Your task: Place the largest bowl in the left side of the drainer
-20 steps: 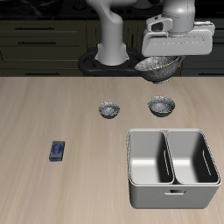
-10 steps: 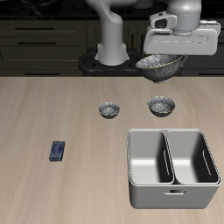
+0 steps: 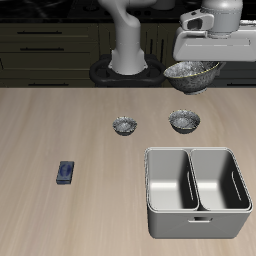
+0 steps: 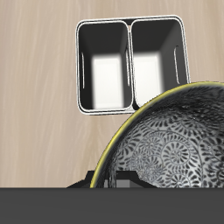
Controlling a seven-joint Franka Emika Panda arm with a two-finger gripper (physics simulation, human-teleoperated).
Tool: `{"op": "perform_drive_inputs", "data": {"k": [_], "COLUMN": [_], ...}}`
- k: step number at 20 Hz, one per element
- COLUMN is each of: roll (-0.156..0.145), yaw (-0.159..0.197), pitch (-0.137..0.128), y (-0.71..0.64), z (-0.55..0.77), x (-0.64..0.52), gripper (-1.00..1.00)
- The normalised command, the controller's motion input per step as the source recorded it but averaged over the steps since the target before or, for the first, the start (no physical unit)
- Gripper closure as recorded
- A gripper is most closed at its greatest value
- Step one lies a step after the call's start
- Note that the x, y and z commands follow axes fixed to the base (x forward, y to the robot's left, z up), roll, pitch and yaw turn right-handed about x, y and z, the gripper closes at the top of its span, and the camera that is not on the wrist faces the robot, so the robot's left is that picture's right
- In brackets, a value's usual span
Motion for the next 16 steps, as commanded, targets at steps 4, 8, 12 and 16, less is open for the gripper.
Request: {"op": "perform_drive_inputs", "data": {"k": [4,8,12,16], "roll": [0.008,-0.002,0.045,0.053], "yaw": [-0.011,-0.004,0.022,0.025], "pitch": [0.031,0.007,-0.015,0.013], "y": [0.1,0.14,0.24,0.22], "z": [0.1,0.04,0.03,-0.11], "x": [0.29,0.23,0.13,0.15], "gripper": [1.0,1.0,1.0,1.0]}}
